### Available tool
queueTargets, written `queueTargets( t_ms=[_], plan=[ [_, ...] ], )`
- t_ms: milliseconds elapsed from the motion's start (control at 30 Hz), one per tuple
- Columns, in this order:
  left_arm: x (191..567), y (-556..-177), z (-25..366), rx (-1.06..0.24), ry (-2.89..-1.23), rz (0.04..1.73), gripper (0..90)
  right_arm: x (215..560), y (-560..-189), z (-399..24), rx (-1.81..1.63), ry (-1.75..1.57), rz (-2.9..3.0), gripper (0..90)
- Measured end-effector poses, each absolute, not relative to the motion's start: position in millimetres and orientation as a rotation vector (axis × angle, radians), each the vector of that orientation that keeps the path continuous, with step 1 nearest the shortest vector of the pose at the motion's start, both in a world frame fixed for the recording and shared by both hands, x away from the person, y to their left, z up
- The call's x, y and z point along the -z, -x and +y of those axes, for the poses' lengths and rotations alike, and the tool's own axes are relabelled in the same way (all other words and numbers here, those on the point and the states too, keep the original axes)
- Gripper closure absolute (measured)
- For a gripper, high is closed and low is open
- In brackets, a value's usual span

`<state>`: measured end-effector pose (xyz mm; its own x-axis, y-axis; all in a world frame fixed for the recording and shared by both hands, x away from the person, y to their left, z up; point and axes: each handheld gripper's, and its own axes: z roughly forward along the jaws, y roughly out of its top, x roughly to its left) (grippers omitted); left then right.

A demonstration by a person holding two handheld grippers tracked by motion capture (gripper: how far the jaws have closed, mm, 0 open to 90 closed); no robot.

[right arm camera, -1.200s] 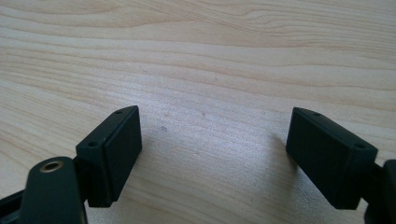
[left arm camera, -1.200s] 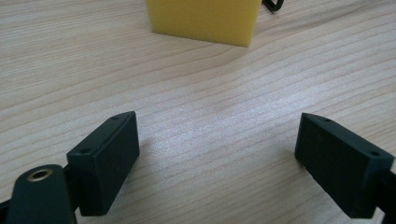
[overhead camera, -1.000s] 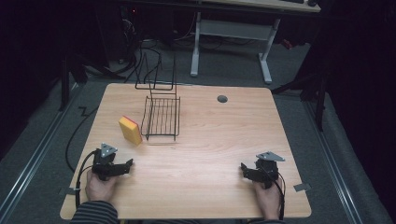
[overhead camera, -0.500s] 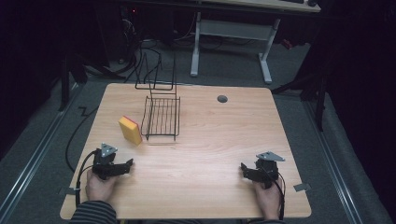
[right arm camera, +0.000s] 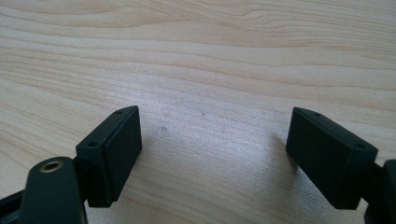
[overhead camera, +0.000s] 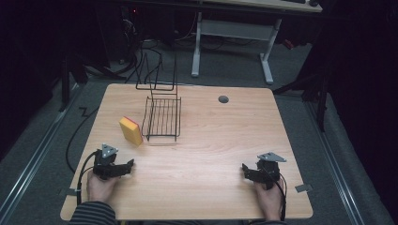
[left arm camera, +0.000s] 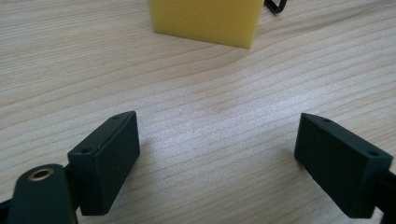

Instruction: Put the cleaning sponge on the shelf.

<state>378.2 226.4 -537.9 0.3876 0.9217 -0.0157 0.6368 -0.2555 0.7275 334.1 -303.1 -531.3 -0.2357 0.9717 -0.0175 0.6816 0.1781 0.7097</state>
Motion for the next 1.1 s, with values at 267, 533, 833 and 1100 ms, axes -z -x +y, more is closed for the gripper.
queueTargets(
  t_ms=[267,533,833,1100],
  plan=[
    [537.7,-377.7,225.9,-0.545,-2.005,1.32,12.3,531.2,-334.1,-303.0,-0.812,-1.553,1.987,18.4],
    [531.4,-375.1,224.8,-0.54,-1.989,1.301,11.3,531.2,-333.9,-302.8,-0.811,-1.554,1.986,18.5],
    [516.1,-372.8,223.9,-0.533,-1.952,1.267,8.9,531.2,-333.9,-302.8,-0.811,-1.555,1.986,18.4],
    [499.2,-372.0,226.4,-0.551,-1.9,1.251,6.4,531.2,-333.9,-302.8,-0.811,-1.553,1.986,18.4]
  ],
)
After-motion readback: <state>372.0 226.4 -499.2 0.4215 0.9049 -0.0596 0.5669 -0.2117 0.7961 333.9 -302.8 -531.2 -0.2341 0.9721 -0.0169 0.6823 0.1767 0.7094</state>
